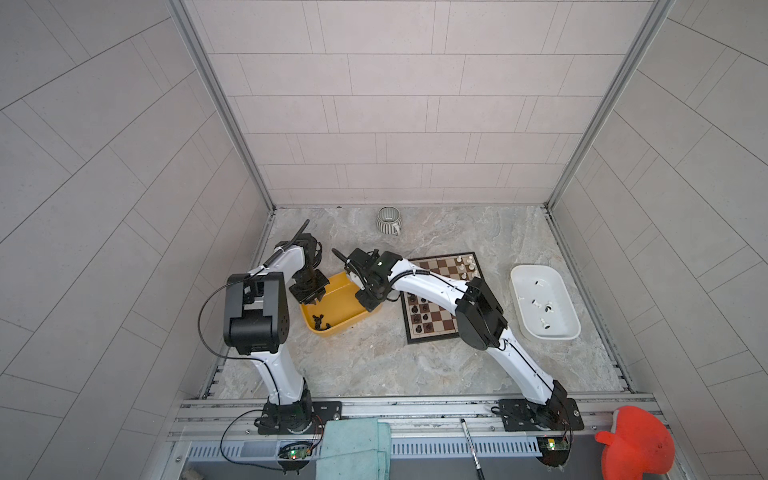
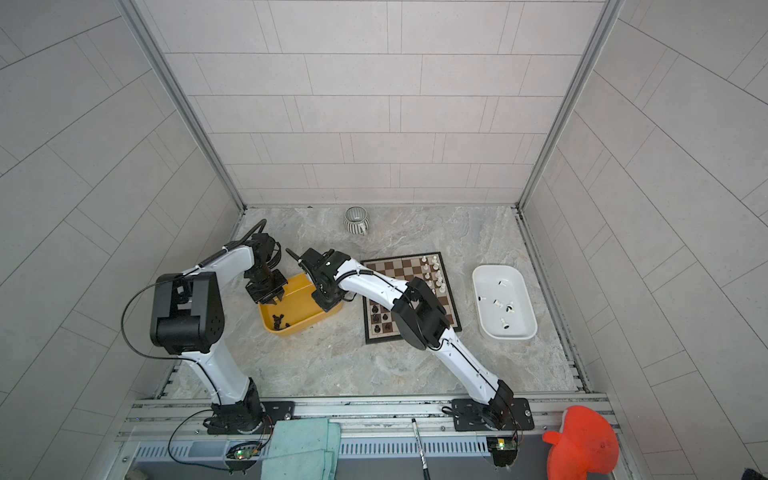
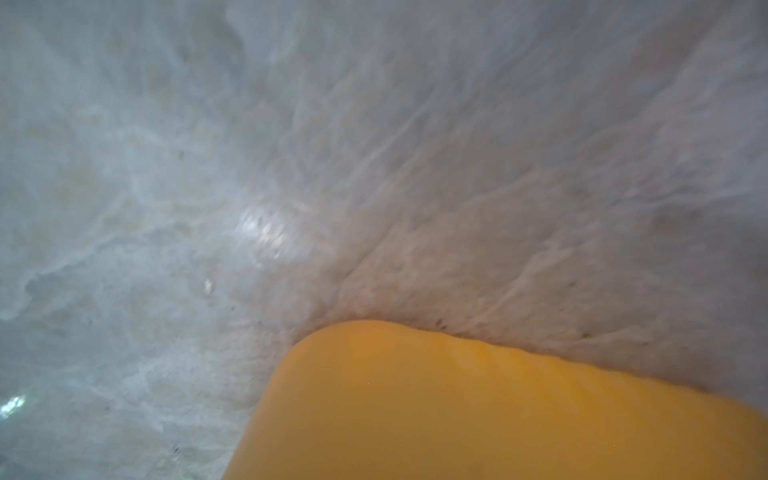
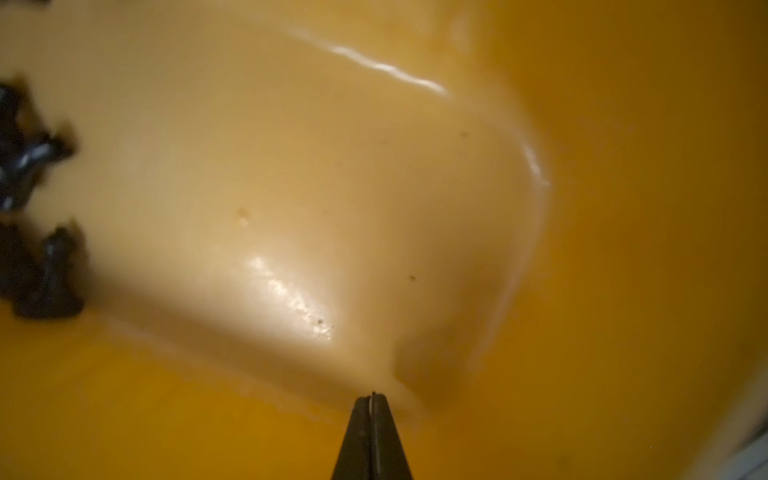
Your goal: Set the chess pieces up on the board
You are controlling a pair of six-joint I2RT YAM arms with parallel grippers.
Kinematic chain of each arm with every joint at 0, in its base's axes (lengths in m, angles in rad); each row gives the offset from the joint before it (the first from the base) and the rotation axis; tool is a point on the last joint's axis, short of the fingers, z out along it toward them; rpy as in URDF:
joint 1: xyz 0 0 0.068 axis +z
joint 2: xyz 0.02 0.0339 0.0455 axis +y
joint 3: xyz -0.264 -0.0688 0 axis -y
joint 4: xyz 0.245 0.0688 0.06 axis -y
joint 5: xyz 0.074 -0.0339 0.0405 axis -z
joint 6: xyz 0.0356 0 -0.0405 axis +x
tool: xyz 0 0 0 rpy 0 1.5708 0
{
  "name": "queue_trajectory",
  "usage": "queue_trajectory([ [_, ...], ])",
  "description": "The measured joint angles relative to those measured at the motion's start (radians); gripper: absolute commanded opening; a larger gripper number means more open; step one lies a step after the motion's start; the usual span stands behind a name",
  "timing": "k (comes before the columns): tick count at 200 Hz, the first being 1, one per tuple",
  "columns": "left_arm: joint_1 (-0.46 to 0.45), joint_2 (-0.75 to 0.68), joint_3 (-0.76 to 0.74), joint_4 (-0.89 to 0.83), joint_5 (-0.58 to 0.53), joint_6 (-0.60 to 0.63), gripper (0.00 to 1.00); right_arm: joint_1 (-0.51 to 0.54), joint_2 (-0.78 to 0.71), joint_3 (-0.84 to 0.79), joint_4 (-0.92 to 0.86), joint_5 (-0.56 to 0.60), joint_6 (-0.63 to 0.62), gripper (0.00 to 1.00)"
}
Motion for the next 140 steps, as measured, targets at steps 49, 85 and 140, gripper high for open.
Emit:
queue_trajectory([
  [49,-0.002,0.035,0.114,0.012,0.068,0.051,0.3,0.041,-0.172,-0.15,0.096,-0.053,0.126,0.03],
  [85,-0.003,-0.111,0.105,-0.016,0.121,0.081,0.3,-0.01,-0.234,-0.072,0.143,-0.018,0.125,0.23],
  [140,0.101,-0.564,-0.136,-0.124,0.061,0.032,0.3,-0.13,-0.084,0.238,0.049,0.127,0.045,0.42],
])
